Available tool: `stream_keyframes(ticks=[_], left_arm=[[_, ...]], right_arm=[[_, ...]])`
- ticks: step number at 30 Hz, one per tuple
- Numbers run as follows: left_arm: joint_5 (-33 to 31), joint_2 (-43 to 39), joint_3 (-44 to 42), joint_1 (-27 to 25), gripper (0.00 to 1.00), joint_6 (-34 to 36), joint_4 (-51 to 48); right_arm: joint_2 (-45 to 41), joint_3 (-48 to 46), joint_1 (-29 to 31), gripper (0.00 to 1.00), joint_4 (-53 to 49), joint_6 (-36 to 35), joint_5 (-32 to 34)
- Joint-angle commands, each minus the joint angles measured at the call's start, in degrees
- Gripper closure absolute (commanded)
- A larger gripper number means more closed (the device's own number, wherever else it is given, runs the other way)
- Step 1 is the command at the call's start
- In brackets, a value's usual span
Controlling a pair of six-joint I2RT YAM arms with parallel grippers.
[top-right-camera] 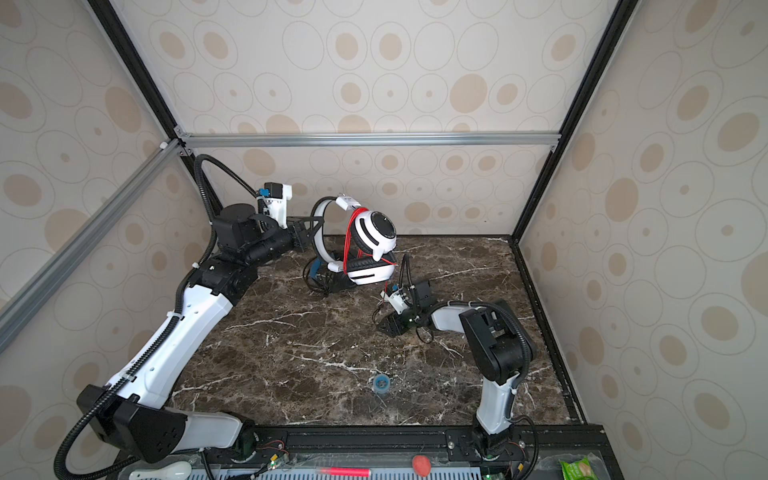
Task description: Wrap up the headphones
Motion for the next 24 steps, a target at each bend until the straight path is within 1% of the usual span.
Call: stream_keyframes(ticks=[1, 3, 4, 6, 9, 12, 14, 15, 17, 22, 24], left_arm=[[1.20, -3.08, 0.09, 1.05, 1.00, -4.08, 7.18], [1.20, -3.09, -0.10, 1.40, 1.00, -4.17, 7.19], [2.53, -3.15, -0.19, 1.56, 1.00, -4.28, 7.30], [2.87, -3.44, -0.62, 1.84, 1.00, -4.62, 8.05], [2.96, -3.69, -1.14, 2.20, 1.00, -5.20, 8.73], [2.97, -4.09, -1.55, 2.55, 1.00, -5.25, 8.74], [2.98, -4.27, -1.74, 2.83, 1.00, -5.25, 8.79], [2.99, -4.30, -1.89, 2.95, 1.00, -5.26, 8.78], [3.19, -4.39, -2.09, 3.16, 1.00, -5.33, 8.99], [3.49, -4.48, -2.28, 3.61, 1.00, -5.25, 9.16], [3.68, -4.48, -2.51, 3.83, 1.00, -5.31, 9.48]], right_arm=[[1.18, 0.72, 2.45, 0.30, -4.43, -1.95, 1.36], [1.88, 2.13, 4.15, 0.32, -6.26, -2.63, 5.62], [2.23, 2.76, 4.91, 0.32, -7.26, -2.82, 7.32], [2.98, 3.62, 6.07, 0.35, -8.25, -3.02, 9.82], [3.21, 4.24, 6.61, 0.45, -9.65, -3.37, 13.61], [3.05, 4.53, 7.87, 0.49, -11.27, -4.97, 17.23], [3.42, 5.63, 9.57, 0.51, -13.09, -6.10, 21.55], [3.93, 6.61, 10.15, 0.54, -14.51, -6.46, 22.33], [4.37, 7.98, 10.84, 0.55, -16.24, -6.19, 22.18], [3.36, 6.01, 11.59, 0.55, -14.78, -4.65, 22.73], [3.74, 5.68, 12.07, 0.59, -15.63, -5.02, 24.76]])
